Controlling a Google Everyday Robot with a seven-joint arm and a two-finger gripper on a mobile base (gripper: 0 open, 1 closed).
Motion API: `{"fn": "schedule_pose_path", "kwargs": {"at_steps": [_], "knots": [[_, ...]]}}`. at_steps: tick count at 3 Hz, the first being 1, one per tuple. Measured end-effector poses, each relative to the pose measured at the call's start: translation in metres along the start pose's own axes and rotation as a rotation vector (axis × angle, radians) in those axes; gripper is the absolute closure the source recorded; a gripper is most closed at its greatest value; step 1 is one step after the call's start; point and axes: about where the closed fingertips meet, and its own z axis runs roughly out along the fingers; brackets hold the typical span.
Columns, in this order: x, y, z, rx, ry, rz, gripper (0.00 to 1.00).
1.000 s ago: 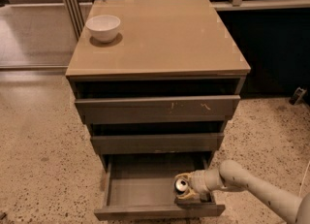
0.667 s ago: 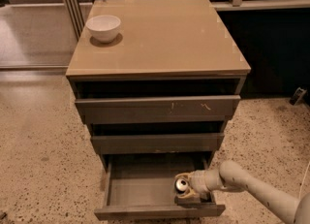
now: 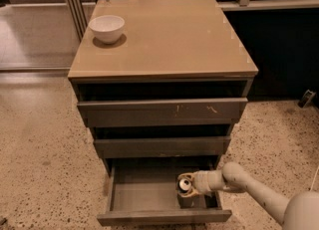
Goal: Place pepsi can into bottom drawer
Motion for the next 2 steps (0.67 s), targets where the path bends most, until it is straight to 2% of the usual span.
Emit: {"fn": "schedule_pose_path", "kwargs": {"at_steps": [2], "knots": [[0.051,-0.025,0.031,0.018,-0.009,0.065,1.0]]}}
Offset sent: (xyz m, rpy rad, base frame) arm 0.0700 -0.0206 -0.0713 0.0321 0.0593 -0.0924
